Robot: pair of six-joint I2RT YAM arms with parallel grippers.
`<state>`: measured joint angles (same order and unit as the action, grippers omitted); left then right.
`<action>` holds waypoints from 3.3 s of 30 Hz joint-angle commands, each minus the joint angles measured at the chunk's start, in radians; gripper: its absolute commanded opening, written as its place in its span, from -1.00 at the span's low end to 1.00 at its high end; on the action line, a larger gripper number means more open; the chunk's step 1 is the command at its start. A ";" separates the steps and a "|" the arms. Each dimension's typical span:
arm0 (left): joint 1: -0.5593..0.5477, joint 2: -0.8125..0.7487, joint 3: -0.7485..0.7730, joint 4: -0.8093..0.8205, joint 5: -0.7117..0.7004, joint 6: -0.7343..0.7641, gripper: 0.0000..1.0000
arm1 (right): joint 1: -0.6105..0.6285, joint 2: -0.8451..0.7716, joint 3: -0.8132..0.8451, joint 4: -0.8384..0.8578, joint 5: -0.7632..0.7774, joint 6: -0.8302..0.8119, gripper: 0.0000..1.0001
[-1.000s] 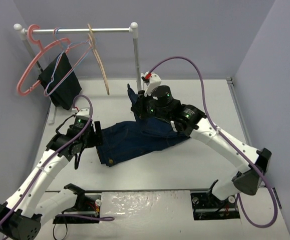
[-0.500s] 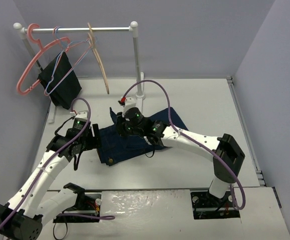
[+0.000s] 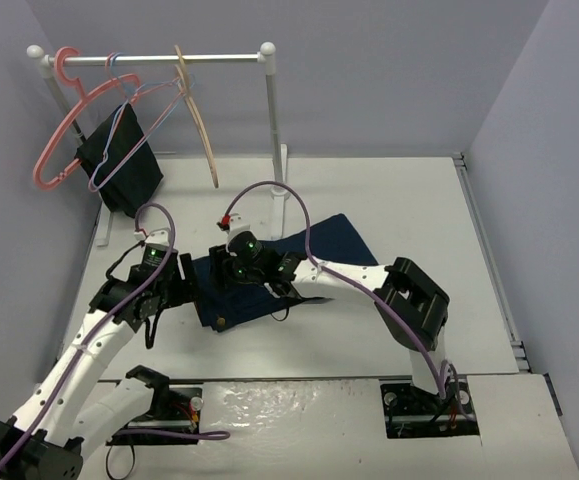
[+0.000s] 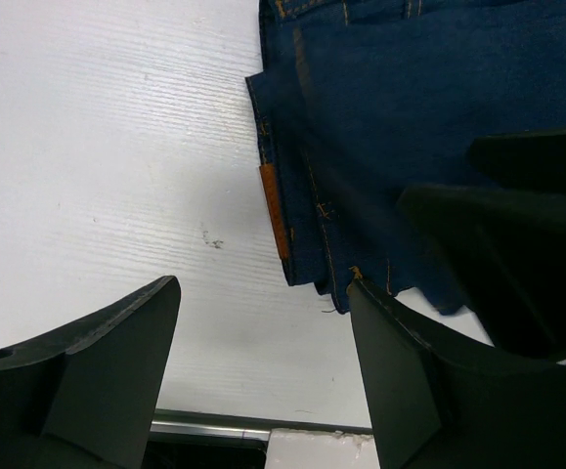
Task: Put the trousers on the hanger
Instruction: Fold the trousers at the center of the board.
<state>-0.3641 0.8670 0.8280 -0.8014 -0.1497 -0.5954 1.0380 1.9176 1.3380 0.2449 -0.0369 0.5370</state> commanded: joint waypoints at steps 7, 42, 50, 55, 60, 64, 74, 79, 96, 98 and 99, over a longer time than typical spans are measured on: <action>0.010 -0.061 0.121 -0.017 0.007 0.014 0.34 | -0.019 -0.200 0.015 -0.040 -0.046 -0.056 0.16; 0.070 0.392 -0.042 0.489 0.268 -0.096 0.31 | -0.543 -0.725 -0.767 -0.059 -0.225 0.101 -0.02; -0.279 0.376 0.075 0.616 0.282 -0.054 0.31 | -0.683 -0.582 -0.545 -0.065 -0.467 -0.052 -0.04; -0.366 0.506 0.060 0.747 0.279 -0.070 0.31 | -0.790 -0.431 -0.530 0.071 -0.596 -0.058 -0.05; -0.388 0.578 -0.046 0.854 0.265 -0.127 0.30 | -0.904 -0.276 -0.589 0.270 -0.675 -0.065 -0.05; -0.388 0.539 -0.186 0.872 0.211 -0.188 0.30 | -0.966 -0.157 -0.612 0.369 -0.702 -0.094 -0.04; -0.384 0.492 -0.248 0.807 0.159 -0.188 0.30 | -1.052 -0.123 -0.494 0.339 -0.719 -0.105 -0.04; -0.383 0.446 -0.109 0.701 0.154 -0.102 0.32 | -0.997 -0.211 -0.391 0.231 -0.764 -0.112 -0.11; -0.368 0.526 -0.082 0.776 0.150 -0.071 0.31 | -0.937 0.020 -0.497 0.509 -0.830 -0.029 -1.00; -0.368 0.523 -0.121 0.804 0.150 -0.086 0.32 | -0.961 0.080 -0.494 0.537 -0.842 -0.027 -1.00; -0.368 0.520 -0.139 0.822 0.150 -0.093 0.32 | -0.970 0.101 -0.488 0.547 -0.847 -0.026 -1.00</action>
<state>-0.7378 1.4004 0.7210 -0.0693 0.0071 -0.6532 0.1075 1.9638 0.8416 0.6638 -0.8600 0.5117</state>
